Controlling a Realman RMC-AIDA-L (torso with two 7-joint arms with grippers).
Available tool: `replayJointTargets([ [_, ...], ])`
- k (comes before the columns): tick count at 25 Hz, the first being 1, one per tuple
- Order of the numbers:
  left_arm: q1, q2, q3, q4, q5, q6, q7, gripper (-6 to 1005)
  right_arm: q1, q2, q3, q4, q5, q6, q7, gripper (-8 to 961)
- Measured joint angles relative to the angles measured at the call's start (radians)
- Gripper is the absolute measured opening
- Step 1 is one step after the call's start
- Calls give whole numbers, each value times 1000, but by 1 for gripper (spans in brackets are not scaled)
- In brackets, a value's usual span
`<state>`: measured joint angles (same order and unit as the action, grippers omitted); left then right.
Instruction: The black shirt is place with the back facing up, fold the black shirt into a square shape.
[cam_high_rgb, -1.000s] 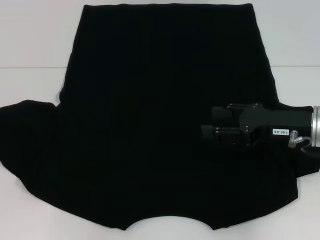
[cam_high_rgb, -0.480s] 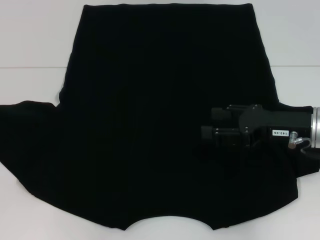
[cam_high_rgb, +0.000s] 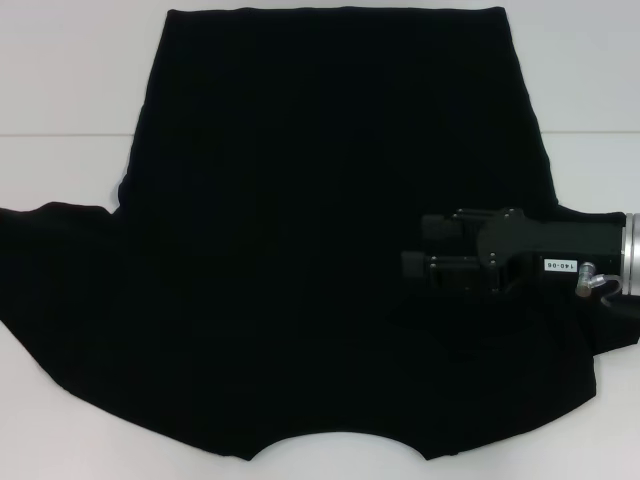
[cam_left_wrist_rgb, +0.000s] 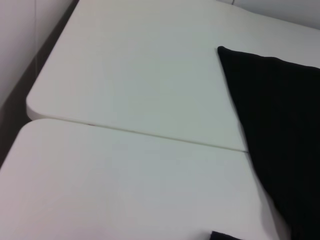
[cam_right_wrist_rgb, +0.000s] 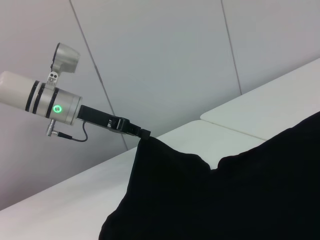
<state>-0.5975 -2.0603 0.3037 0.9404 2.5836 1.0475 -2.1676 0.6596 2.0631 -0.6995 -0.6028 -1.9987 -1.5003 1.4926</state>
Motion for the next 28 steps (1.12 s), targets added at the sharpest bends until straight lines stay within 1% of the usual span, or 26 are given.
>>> replayJointTargets([
  [5,-1,1,0,-1,-26,51,8,25,-1,0,0,-1,0,0,-1,774],
  [7,-1,2,0,-1,-62,104,24,35,-2,0,0,-2,0,0,-4,774],
  [9,1,2,1,-1,-127,169,49,44,-2,0,0,-4,0,0,-6,775],
  [12,2,-4,12,-2,-214,257,79,59,-3,-2,2,-4,0,1,-8,775],
  [14,0,-18,31,-5,-254,299,95,69,-4,-3,1,-4,0,2,-8,776],
  [15,0,-18,31,-5,-254,299,95,74,-6,-5,2,-5,0,2,-9,776],
  [16,-2,-37,72,-8,-303,334,108,79,-6,-5,2,-5,0,2,-9,776],
  [20,0,-67,138,-20,-359,343,113,98,-13,-9,2,-6,0,1,-8,776],
  [22,-3,-81,164,-45,-372,338,124,108,-15,-11,2,-6,0,1,-7,776],
  [25,-14,-84,184,-98,-390,343,157,123,-17,-16,3,-6,0,0,-2,775],
  [28,-13,-84,186,-118,-431,364,193,138,-17,-25,21,-6,0,0,3,775],
])
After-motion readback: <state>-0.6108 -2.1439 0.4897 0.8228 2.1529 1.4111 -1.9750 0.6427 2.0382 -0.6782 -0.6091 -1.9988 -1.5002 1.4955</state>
